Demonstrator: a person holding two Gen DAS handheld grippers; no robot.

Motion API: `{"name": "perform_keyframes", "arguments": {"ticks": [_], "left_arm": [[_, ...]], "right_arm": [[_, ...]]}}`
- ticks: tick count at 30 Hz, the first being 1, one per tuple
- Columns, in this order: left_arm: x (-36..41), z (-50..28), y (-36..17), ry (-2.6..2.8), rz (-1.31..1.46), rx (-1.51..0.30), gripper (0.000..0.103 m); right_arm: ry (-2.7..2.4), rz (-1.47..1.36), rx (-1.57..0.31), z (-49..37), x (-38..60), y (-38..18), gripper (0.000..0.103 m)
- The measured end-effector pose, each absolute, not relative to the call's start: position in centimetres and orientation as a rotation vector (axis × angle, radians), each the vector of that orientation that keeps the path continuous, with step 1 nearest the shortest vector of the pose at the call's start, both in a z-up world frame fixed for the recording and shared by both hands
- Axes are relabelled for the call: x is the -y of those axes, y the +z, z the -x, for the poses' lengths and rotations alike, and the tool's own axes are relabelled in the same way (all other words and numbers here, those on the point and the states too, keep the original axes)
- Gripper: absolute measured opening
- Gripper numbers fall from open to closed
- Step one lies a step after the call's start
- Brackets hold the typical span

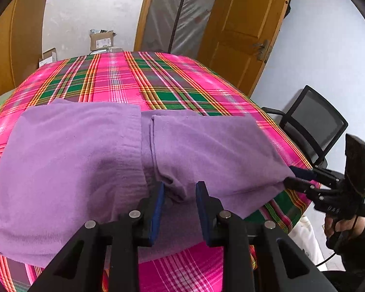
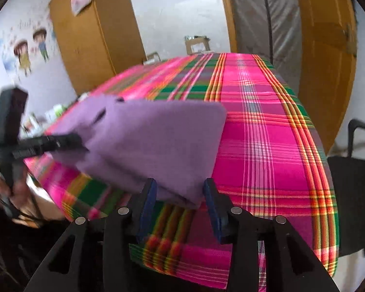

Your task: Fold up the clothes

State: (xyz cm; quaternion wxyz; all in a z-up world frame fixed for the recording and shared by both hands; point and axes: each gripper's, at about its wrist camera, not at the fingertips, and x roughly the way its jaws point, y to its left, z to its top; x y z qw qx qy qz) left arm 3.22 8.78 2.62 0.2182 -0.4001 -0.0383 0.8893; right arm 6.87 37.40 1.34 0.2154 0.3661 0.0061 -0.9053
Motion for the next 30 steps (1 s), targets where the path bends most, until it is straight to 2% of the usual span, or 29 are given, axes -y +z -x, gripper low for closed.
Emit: {"name": "perform_keyframes", "arguments": {"ticks": [3,5,8,14,16,19,20,22,23,24,30], "left_arm": [[-8.8,-3.1,2.6,2.458,1.111,0.114,0.027],[-8.9,-3.0,2.5,2.451,1.111,0.113,0.026],[-9.1,-3.0,2.6,2.432,1.106,0.115,0.025],[-9.1,-2.9,2.0,2.401,1.122,0.132,0.025],[-8.7,-2.8,1.9,2.395,1.122,0.159,0.020],[-8.7,-2.7,1.7,2.398,1.131,0.164,0.018],[-8.7,-2.7,1.6,2.399,1.135,0.165,0.018],[-8.8,-2.7,1.7,2.402,1.137,0.156,0.018],[-8.6,-2.8,1.9,2.403,1.137,0.159,0.018],[-8.5,-2.9,2.1,2.403,1.138,0.162,0.018],[-7.1,-4.4,4.4,2.470,1.073,0.153,0.018]], "right_arm": [[-2.516,-1.028,-0.052,-6.7,-37.2,0.9,0.038],[-2.518,-1.029,-0.060,-6.6,-37.3,1.0,0.022],[-2.527,-1.018,-0.043,-6.6,-37.7,1.2,0.012],[-2.522,-1.025,0.005,-6.3,-38.5,1.0,0.011],[-2.499,-1.043,0.023,-6.2,-38.7,0.9,0.012],[-2.509,-1.040,0.047,-6.2,-39.1,1.2,0.024],[-2.514,-1.035,0.040,-6.2,-39.0,1.3,0.025],[-2.524,-1.026,0.021,-6.2,-38.7,1.4,0.024],[-2.524,-1.025,0.007,-6.1,-38.4,1.4,0.016],[-2.521,-1.023,0.007,-6.1,-38.4,1.4,0.013],[-2.474,-1.027,0.075,-6.6,-39.7,1.5,0.015]]}}
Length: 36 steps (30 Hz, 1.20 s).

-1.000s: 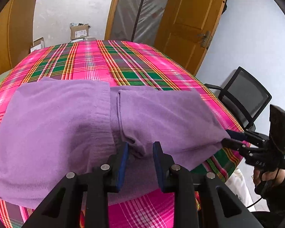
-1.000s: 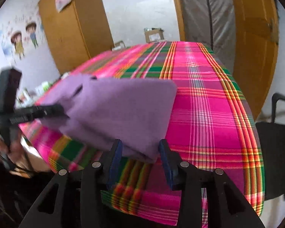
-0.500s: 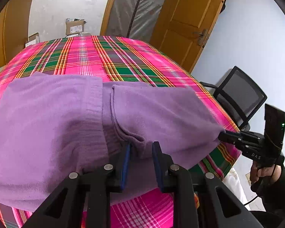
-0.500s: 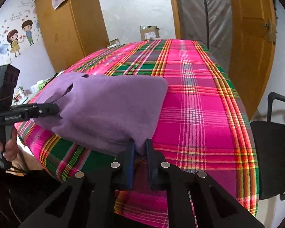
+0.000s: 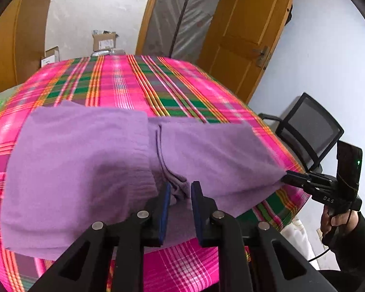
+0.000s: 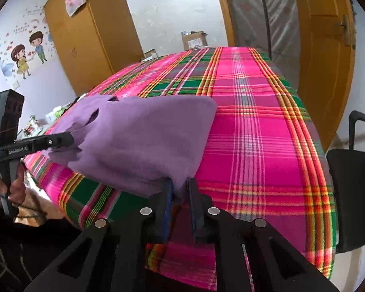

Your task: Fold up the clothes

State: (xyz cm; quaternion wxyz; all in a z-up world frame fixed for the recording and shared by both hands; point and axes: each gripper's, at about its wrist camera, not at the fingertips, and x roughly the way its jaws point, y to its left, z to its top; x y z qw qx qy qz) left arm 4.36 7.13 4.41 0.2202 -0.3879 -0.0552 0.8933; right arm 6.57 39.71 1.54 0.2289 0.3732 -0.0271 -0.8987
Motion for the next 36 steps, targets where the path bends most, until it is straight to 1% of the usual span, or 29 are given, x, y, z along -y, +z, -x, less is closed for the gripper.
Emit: {"name": "perform_keyframes", "arguments": {"ticks": [4,7,11,16,20,26,27,28,30,32,36], "left_arm": [[-8.0,-3.9,5.2,2.470,1.033,0.110,0.018],[-9.2,-2.9,4.0,2.449,1.077,0.062,0.018],[-8.9,-2.8,2.8,2.460,1.127,0.050,0.018],[-8.2,-3.0,1.9,2.461,1.132,0.068,0.018],[-9.0,-3.6,1.5,2.500,1.073,-0.022,0.019],[-8.1,-3.9,2.7,2.486,1.098,0.055,0.019],[-7.8,-4.2,3.3,2.490,1.087,0.071,0.018],[-7.4,-4.7,3.8,2.505,1.066,0.077,0.018],[-6.2,-5.7,4.8,2.547,1.021,0.081,0.018],[-4.9,-6.4,5.1,2.584,1.007,0.078,0.019],[-2.2,-6.2,3.8,2.628,1.100,0.135,0.019]], "right_arm": [[-2.495,-0.953,0.142,-6.8,-40.4,3.1,0.016],[-2.480,-0.924,0.143,-6.4,-39.3,3.4,0.016],[-2.449,-0.993,0.099,-5.6,-38.1,2.0,0.015],[-2.429,-1.016,0.147,-5.3,-39.1,1.0,0.012],[-2.434,-1.015,0.117,-5.2,-38.7,0.9,0.012],[-2.451,-1.033,0.073,-5.4,-38.1,1.1,0.012],[-2.453,-1.049,0.081,-5.3,-38.0,1.4,0.013],[-2.454,-1.048,0.094,-5.3,-38.0,1.7,0.016],[-2.453,-1.022,0.125,-5.3,-37.8,2.4,0.018],[-2.445,-0.999,0.145,-5.4,-37.5,2.9,0.024],[-2.391,-0.967,0.149,-5.0,-35.4,3.3,0.026]]}}
